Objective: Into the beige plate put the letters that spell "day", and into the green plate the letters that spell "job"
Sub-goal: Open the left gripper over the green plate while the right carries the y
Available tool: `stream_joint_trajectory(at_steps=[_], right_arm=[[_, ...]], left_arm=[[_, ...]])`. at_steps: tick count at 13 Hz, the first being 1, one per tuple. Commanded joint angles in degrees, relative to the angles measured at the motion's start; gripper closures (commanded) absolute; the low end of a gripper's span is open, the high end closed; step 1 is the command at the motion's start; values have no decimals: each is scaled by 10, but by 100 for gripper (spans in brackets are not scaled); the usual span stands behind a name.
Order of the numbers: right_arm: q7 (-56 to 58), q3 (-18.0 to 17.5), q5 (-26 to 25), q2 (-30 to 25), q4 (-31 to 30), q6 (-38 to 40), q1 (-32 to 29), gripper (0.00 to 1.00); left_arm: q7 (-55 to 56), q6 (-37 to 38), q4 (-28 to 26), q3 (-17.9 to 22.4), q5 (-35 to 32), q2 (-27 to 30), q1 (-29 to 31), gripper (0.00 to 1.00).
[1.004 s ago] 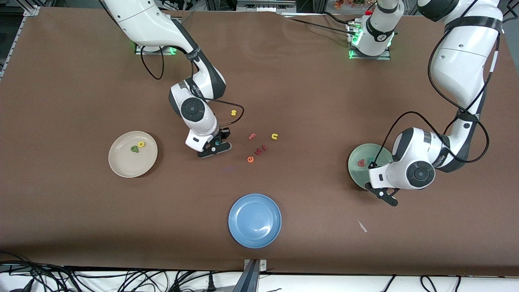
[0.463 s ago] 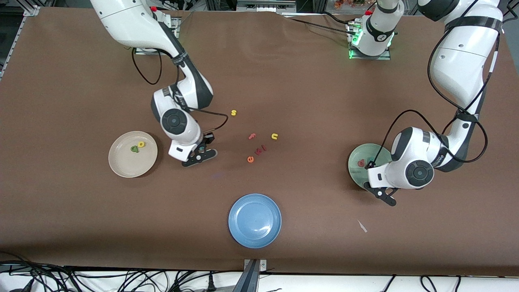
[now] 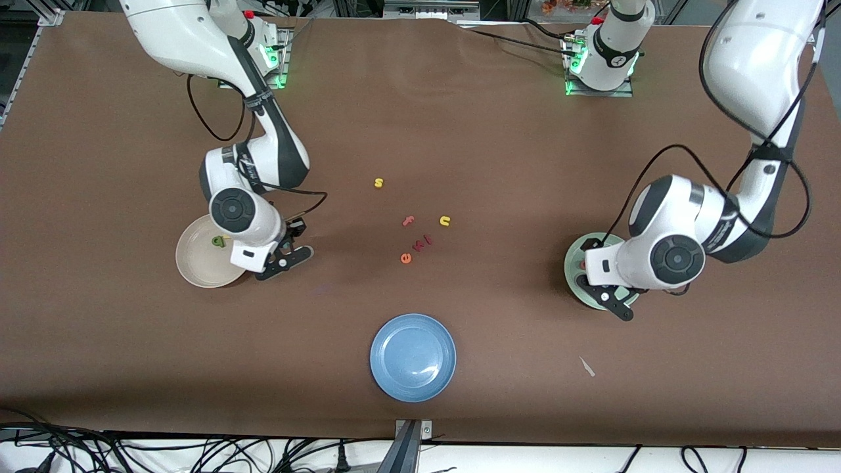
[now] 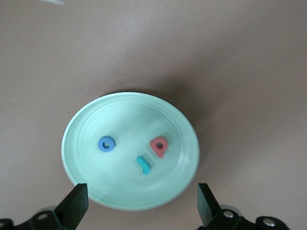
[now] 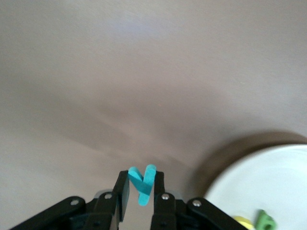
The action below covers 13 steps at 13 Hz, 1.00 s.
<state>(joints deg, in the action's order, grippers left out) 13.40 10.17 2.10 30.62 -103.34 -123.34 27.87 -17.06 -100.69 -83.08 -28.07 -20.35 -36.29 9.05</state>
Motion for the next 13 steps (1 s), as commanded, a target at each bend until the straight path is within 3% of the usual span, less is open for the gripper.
stream_joint_trajectory(at_steps=[1,5,7,9,11,13], right_arm=[[55,27,4,-23,-28,6,2,90],[131,70,4,-22,-39,0,-1,90],[153,72,4,-17,-39,-7,-19,89],[185,72,4,-9,-34,-20,-40,89],[217,71,5,0,-30,-24,-69,87],[247,70,5,11,-25,-44,-85,85]], left_arm=[[-3,53,12,-11,19,46,9,0],[-8,101,23,-12,67,116,23,0],[-1,107,20,10,83,171,-5,0],[-3,109,14,74,116,196,-38,0],[-3,87,12,127,202,208,-60,0],[-1,46,-17,147,209,233,-60,0]])
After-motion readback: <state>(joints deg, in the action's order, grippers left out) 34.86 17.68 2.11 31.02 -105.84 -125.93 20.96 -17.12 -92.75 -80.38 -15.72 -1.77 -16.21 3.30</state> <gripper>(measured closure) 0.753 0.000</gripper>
